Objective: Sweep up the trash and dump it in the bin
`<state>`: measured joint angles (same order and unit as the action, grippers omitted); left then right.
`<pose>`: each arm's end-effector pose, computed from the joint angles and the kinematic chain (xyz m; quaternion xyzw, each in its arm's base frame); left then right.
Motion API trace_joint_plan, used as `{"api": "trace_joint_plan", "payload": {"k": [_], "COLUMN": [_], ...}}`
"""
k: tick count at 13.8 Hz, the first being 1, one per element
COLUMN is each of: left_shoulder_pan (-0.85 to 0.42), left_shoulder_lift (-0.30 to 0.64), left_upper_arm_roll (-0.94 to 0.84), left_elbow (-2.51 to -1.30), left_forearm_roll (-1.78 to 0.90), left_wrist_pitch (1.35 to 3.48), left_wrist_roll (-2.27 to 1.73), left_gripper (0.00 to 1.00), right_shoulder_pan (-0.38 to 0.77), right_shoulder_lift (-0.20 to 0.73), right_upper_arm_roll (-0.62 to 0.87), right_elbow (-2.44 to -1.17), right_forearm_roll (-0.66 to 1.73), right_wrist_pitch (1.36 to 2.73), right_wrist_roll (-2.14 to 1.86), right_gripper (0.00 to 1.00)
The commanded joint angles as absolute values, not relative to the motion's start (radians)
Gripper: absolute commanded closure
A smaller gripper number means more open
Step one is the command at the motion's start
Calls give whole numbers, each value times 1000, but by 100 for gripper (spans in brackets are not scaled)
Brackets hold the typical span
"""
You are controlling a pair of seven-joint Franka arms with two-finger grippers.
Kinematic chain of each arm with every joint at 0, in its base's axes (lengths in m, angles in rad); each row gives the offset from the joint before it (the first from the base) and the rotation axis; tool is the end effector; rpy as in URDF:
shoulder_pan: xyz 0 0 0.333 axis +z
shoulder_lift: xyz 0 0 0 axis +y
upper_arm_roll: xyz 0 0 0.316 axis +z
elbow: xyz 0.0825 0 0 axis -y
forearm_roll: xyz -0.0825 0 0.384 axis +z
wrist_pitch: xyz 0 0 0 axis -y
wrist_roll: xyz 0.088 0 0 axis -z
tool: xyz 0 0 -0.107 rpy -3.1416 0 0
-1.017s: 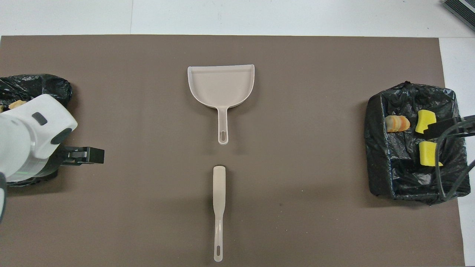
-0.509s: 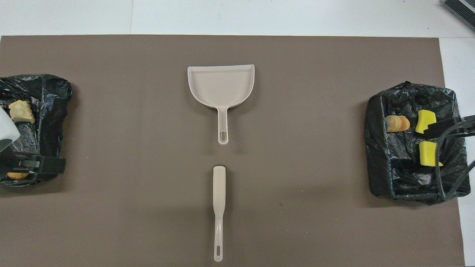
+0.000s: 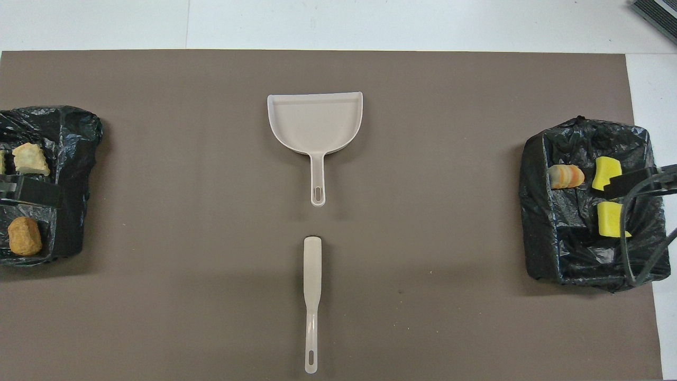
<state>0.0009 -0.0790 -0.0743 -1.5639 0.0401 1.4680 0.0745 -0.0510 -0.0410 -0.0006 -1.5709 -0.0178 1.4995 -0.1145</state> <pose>0.5179 -0.0352 0.6612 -0.9971 0.0718 0.0086 0.0229 0.5337 -0.0296 0.6406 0.9994 0.0309 -0.0159 0.0076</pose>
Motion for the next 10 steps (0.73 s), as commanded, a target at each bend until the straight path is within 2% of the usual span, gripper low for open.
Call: {"api": "trace_joint_plan", "payload": {"k": [1,10], "left_shoulder_pan": [11,9], "left_shoulder_lift": [-80,-80], "left_upper_arm_roll": [-78,-80], "left_elbow": [-1543,-1545], "left_forearm_roll": [26,28], "left_wrist_pitch": [1440,1456], "left_wrist_roll": [89,75], "left_gripper": [0,0], "right_shoulder_pan": [-54,-55], "right_shoulder_lift": [-58,-58], "right_upper_arm_roll": [2,2], "right_elbow": [-1592,-1592], "right_forearm_roll": [-3,-3], "right_wrist_pitch": [1516,1516], "right_wrist_roll": [-100,-101], "right_gripper": [0,0]}}
